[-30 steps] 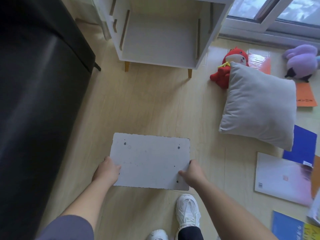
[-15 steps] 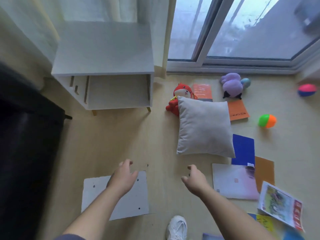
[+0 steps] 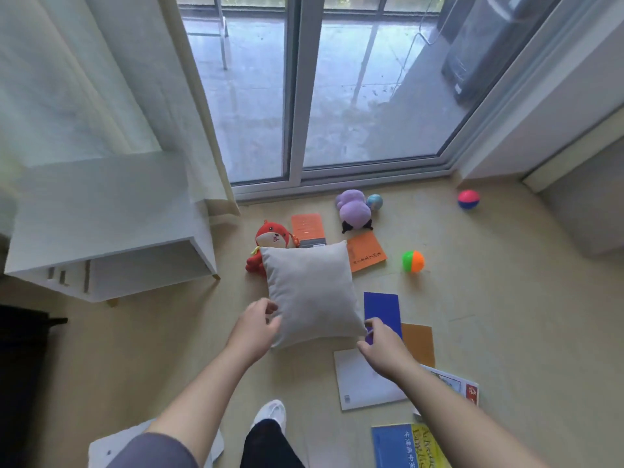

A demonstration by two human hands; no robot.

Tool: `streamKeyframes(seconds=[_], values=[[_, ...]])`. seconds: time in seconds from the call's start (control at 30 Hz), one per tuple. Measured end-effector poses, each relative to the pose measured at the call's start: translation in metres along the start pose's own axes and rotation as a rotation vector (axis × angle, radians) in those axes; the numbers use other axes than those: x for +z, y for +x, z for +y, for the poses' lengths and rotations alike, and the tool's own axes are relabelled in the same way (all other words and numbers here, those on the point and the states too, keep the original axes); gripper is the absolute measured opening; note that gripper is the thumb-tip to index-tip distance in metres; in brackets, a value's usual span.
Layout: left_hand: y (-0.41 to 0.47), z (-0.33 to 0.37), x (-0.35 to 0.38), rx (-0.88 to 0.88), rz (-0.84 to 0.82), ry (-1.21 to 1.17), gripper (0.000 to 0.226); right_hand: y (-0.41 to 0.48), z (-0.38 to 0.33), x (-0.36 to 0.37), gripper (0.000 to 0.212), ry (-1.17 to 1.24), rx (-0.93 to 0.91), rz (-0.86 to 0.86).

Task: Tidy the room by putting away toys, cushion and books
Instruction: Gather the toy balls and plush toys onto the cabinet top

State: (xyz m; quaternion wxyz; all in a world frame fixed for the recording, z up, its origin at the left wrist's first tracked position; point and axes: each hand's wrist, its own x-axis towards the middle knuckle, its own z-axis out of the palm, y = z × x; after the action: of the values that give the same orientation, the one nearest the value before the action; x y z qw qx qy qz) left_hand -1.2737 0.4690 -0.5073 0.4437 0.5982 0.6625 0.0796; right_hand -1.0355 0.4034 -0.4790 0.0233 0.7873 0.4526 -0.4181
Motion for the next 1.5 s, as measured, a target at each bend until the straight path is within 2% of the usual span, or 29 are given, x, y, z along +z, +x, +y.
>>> streamKeyframes(seconds=[0.3,0.5,0.7,0.93,1.07,1.23,1.37,1.5], values=[[0.06,0.147,0.011,0.087,-0.032,-0.038,0.021,0.042,0.023,-0.135,0.048,0.105,0.095,0.095],[0.125,0.257,0.038,0.156,-0.084,-0.027,0.006,0.094,0.043,-0.221,0.049,0.164,0.13,0.114],[0.163,0.354,0.072,0.26,-0.117,0.038,0.021,0.128,0.082,-0.299,0.047,0.162,0.135,0.169],[0.211,0.436,0.136,0.262,-0.081,0.086,0.025,0.193,0.146,-0.401,0.046,0.184,0.053,0.234],[0.247,0.481,0.209,0.191,-0.041,0.079,0.026,0.249,0.207,-0.466,0.047,0.12,-0.016,0.207],[0.275,0.541,0.303,-0.016,0.021,0.055,0.025,0.311,0.281,-0.561,0.046,-0.043,-0.101,0.123],[0.293,0.573,0.344,-0.102,0.037,0.026,0.026,0.345,0.306,-0.613,0.046,-0.108,-0.136,0.136],[0.316,0.582,0.37,-0.158,0.064,0.037,0.029,0.387,0.31,-0.631,0.047,-0.156,-0.188,0.07]])
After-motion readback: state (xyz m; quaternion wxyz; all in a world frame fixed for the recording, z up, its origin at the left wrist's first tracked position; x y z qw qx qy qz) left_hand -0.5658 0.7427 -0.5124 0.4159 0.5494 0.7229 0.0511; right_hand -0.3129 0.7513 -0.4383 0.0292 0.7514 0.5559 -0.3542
